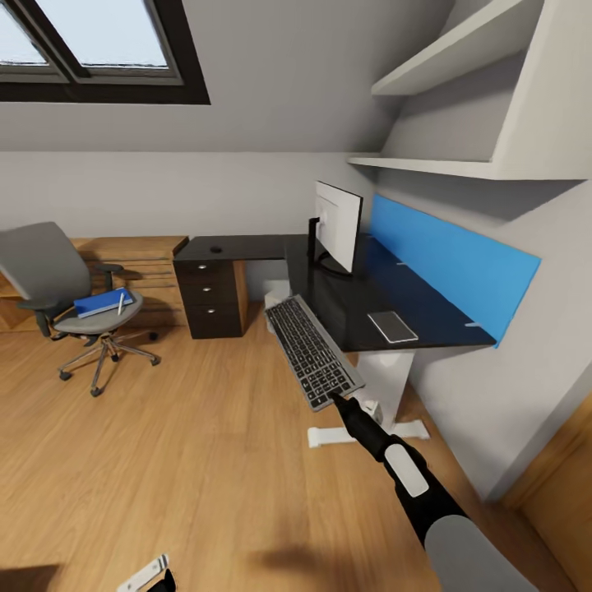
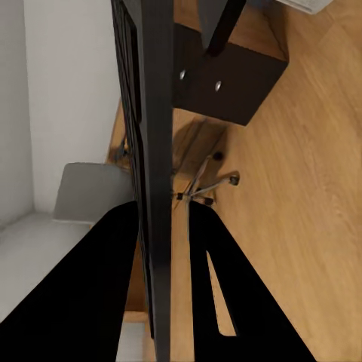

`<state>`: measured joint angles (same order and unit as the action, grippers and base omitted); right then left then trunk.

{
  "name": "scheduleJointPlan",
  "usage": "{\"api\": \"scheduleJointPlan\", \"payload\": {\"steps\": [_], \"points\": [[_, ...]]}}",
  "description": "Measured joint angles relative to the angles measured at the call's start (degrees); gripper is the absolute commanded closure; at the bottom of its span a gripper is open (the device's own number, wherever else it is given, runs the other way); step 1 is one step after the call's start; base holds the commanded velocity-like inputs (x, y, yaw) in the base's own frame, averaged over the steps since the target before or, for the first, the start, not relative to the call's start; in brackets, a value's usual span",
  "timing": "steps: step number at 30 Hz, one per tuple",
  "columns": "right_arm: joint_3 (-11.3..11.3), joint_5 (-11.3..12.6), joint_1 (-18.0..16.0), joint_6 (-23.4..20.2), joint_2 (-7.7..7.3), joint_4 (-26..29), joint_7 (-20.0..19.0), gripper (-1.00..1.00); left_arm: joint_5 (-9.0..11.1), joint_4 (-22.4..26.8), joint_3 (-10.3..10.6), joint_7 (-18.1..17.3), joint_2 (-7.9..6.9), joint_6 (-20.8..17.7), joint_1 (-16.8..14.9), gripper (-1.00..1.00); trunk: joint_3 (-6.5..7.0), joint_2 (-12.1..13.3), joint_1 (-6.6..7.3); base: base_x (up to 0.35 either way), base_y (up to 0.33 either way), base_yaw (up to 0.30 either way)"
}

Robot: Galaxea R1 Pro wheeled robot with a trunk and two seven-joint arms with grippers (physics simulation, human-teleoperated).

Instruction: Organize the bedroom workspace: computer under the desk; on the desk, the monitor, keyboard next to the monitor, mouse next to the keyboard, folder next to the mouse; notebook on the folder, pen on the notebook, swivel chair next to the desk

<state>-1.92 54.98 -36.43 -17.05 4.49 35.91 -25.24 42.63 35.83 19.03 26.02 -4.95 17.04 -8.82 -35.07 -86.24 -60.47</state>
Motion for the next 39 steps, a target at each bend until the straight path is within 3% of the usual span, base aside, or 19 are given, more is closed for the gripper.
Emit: {"api": "scheduleJointPlan", "payload": {"steps": [12, 22, 39], "points": [[1.01, -0.13, 0.0, -0.13, 0.06, -0.02, -2.18, 1.0, -0.01, -0.31, 0.35, 0.01, 0.03, 0.0, 0.0, -1.0, 0.0, 0.0, 0.02, 0.203, 0.218, 0.0], [1.31, 0.33, -0.01, -0.22, 0.29, -0.15, -4.59, 1.0, 0.04, -0.36, 0.36, -0.01, 0.03, -0.01, -0.01, -1.0, 0.0, 0.0, 0.0, 0.1, 0.054, 0.0], [1.22, 0.12, 0.0, -0.31, 0.53, -0.33, -6.45, 1.0, -0.03, -0.34, 1.84, 0.1, 0.03, 0.0, 0.0, -1.0, 0.0, 0.0, 0.02, 0.188, 0.268, 0.0]]}}
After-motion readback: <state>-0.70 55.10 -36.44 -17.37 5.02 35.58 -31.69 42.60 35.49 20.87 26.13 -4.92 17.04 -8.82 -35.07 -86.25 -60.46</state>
